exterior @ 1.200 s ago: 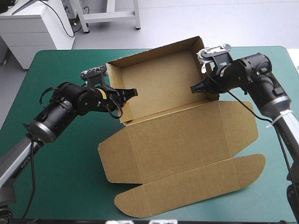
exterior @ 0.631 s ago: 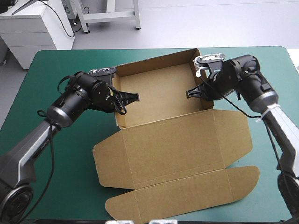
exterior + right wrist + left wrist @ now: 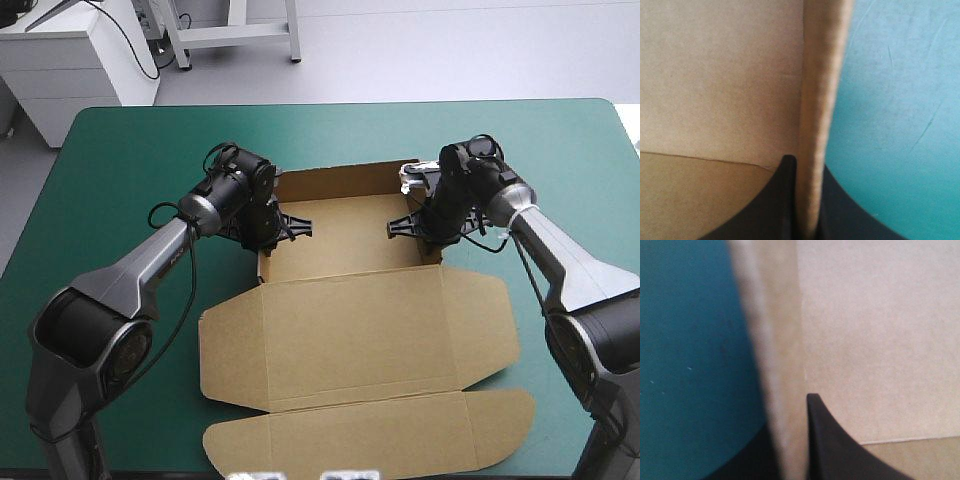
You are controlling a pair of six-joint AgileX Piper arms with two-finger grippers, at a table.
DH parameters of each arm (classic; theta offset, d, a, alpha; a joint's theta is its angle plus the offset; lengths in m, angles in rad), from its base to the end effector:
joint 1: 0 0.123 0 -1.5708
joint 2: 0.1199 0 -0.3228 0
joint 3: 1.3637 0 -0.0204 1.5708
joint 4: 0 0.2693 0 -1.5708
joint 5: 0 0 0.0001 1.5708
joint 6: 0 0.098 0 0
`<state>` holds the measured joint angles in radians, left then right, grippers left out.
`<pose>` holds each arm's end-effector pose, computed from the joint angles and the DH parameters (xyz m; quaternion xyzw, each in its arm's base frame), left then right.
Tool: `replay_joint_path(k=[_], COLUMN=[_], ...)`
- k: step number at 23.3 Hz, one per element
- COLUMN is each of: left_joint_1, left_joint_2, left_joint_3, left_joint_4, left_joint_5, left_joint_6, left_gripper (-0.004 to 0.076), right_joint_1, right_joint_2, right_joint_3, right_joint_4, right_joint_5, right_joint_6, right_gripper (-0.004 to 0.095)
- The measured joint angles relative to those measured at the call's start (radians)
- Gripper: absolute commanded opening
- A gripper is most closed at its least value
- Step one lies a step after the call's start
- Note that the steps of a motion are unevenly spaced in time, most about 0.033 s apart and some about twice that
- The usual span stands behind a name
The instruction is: Fold the box
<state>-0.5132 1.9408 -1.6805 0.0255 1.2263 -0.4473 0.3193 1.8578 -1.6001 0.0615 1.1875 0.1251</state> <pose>0.3821 -0.2127 0.2850 0.0361 0.9956 -0.0286 0.0816 0.3944 0.1363 0.2982 -0.0880 0.9900 0.0522 0.0970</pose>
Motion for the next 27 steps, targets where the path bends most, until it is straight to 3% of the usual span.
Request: replay_joint_path(k=[7,11,13,14,15,18,21,27], left_joint_1=[0.034,0.034,0.034,0.034,0.034,0.034,0.033,0.033], left_joint_2=[0.013,0.014,0.014,0.015,0.016,0.020,0.020,0.022], left_joint_3=[-0.009,-0.010,-0.010,-0.010,-0.011,-0.012,-0.023,-0.100], left_joint_4=[-0.056,-0.056,-0.057,-0.063,-0.065,-0.087,-0.103,-0.105], left_joint_5=[-0.001,-0.001,-0.001,-0.006,-0.007,-0.006,-0.003,0.004], left_joint_6=[0.022,0.022,0.025,0.042,0.056,0.096,0.104,0.104], left_gripper=[-0.0008,-0.0008,0.0045,0.0082,0.0147,0.0260,0.0353,0.0356], right_joint_1=[-0.003,-0.003,-0.003,-0.003,-0.003,-0.002,-0.002,-0.002], right_joint_2=[0.003,0.003,0.004,0.007,0.008,0.017,0.018,0.018], right_joint_3=[0.000,0.000,0.000,0.000,0.000,-0.013,-0.065,-0.158], right_joint_4=[0.006,0.008,0.009,0.018,0.024,0.032,0.032,-0.010], right_joint_5=[0.000,-0.001,0.000,0.005,0.009,0.018,0.021,0.042], right_joint_6=[-0.003,-0.003,-0.008,-0.010,-0.010,-0.012,-0.011,0.012], right_gripper=[0.0009,0.0109,0.0360,0.0437,0.0572,0.0724,0.0753,0.0753])
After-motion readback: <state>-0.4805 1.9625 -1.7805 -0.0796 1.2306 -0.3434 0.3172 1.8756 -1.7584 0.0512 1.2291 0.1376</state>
